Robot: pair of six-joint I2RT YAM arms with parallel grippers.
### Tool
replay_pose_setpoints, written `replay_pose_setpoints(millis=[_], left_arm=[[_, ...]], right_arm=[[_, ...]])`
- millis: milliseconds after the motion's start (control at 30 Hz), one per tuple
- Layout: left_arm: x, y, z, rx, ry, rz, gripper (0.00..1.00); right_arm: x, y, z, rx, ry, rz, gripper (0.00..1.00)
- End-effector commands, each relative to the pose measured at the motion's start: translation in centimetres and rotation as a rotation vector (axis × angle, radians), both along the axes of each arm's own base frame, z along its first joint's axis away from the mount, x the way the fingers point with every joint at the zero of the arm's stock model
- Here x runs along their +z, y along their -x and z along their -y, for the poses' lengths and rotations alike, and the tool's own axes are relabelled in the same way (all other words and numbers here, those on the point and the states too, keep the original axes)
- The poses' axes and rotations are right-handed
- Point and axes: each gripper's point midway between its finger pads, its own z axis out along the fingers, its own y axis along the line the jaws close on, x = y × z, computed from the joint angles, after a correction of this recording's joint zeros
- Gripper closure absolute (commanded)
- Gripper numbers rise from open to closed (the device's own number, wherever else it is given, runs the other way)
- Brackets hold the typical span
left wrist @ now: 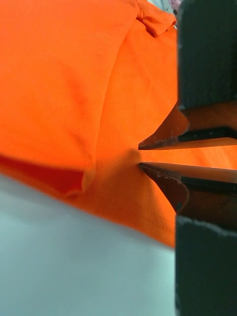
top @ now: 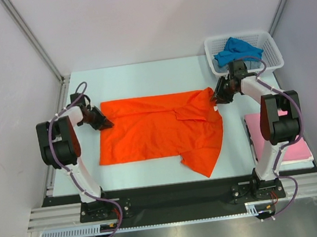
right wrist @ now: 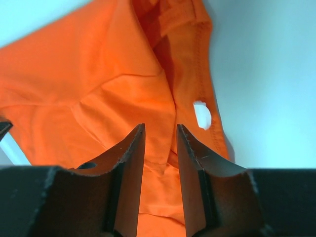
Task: Fold and stack the t-shirts
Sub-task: Fold the tshirt
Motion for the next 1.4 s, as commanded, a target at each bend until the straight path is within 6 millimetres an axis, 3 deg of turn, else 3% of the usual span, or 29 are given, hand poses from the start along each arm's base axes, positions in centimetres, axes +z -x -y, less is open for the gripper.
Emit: replay_pose_setpoints(millis=[0, 133, 200, 267, 367, 467, 600, 733, 767, 800, 833, 867, 967, 1133, 1367], left_arm=[[-3.0, 1.8, -4.4, 0.094, -0.107, -0.115, 0.77], [-2.6, 2.6, -7.0, 0.134, -0.151, -0.138, 0.77], [-1.4, 2.4, -7.4, 0.119, -0.177, -0.125, 0.77], [-0.3, 2.5, -7.3, 0.115, -0.188, -0.11, 0.75], [2.0, 2.6, -7.2, 0.121, -0.217, -0.069, 0.65], [4.1, 1.8, -6.9, 0.112, -0.235, -0.006, 0.59], [5.3, 1.4, -7.5, 0.094, -0.286, 0.016, 0.6], [7.0, 0.5, -5.5, 0.014, -0.31, 0.1, 0.63], [7.4, 0.2, -5.4, -0.02, -0.37, 0.116, 0.59], [7.4, 0.2, -4.9, -0.048, -0.408, 0.111, 0.51], [7.3, 0.2, -3.1, -0.107, -0.424, 0.112, 0.38], [7.2, 0.0, -3.9, -0.091, -0.499, 0.094, 0.29], [5.7, 0.4, -3.8, -0.096, -0.514, 0.042, 0.3], [4.6, -0.2, -5.8, -0.122, -0.587, 0.003, 0.4], [2.4, 0.3, -5.7, -0.173, -0.549, -0.041, 0.39]], right_arm=[[1.1, -2.0, -0.5, -0.029, -0.029, 0.085, 0.64], [1.5, -3.7, -1.4, -0.033, -0.078, 0.134, 0.63], [1.7, -4.4, -2.1, -0.045, -0.115, 0.131, 0.59], [2.3, -5.2, -3.0, -0.046, -0.14, 0.161, 0.48], [2.5, -6.2, -3.2, -0.125, -0.15, 0.169, 0.41], [2.2, -6.6, -2.9, -0.157, -0.133, 0.158, 0.39], [1.7, -6.8, -2.5, -0.158, -0.136, 0.14, 0.39], [2.3, -6.3, -2.1, -0.129, -0.102, 0.15, 0.38], [2.6, -6.2, -2.1, -0.123, -0.092, 0.155, 0.38], [2.5, -6.0, -2.0, -0.113, -0.079, 0.155, 0.37], [2.5, -5.7, -1.8, -0.112, -0.076, 0.148, 0.37], [2.6, -5.5, -1.8, -0.106, -0.074, 0.15, 0.37], [3.2, -5.0, -1.8, -0.097, -0.073, 0.166, 0.38], [4.1, -4.7, -1.4, -0.075, -0.059, 0.193, 0.38], [4.2, -4.4, -0.7, -0.074, -0.063, 0.203, 0.38]])
